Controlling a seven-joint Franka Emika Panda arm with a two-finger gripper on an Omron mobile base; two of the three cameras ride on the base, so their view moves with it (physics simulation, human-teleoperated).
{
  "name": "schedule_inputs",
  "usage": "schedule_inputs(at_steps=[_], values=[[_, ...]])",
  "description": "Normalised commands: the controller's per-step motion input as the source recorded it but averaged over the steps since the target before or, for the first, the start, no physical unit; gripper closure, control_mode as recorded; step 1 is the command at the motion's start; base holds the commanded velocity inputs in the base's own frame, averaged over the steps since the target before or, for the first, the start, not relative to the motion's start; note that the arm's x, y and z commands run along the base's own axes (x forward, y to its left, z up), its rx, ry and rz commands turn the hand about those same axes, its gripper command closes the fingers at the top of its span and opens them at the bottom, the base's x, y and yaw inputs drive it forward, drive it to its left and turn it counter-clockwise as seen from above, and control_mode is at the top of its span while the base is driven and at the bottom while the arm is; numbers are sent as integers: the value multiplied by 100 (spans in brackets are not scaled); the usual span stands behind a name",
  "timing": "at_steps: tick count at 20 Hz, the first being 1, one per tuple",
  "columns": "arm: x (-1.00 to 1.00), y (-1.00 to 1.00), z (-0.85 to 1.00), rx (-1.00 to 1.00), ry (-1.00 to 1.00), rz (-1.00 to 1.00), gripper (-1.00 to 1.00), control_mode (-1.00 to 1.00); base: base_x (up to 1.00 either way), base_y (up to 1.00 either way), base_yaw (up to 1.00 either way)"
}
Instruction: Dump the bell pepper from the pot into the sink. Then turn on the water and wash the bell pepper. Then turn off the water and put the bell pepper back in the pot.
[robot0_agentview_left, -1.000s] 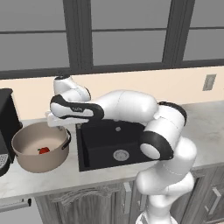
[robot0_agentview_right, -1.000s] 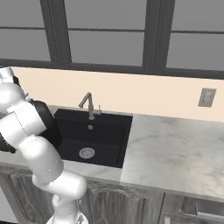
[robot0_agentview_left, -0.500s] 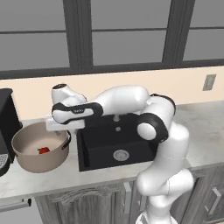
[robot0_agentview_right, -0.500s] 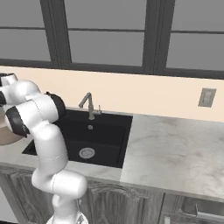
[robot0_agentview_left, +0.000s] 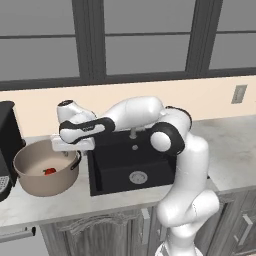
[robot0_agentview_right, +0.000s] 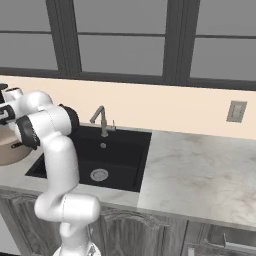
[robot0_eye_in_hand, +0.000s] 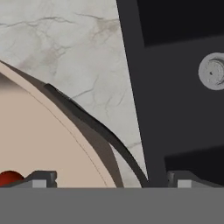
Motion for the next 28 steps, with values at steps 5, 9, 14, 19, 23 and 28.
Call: schedule_inputs(at_steps=[5,9,14,19,23,28], values=[[0,3,-50,0,0,-7,100,-100,0,0,0],[-6,3,-22,0,0,-7,100,-100,0,0,0],[-51,-26,13,5,-6,-15,100,-100,0,0,0],[-59,-70,62,19,-2,-27,100,-100,0,0,0],[-47,-83,91,32,0,-31,100,-100,0,0,0],[-16,-77,84,42,12,-31,100,-100,0,0,0]])
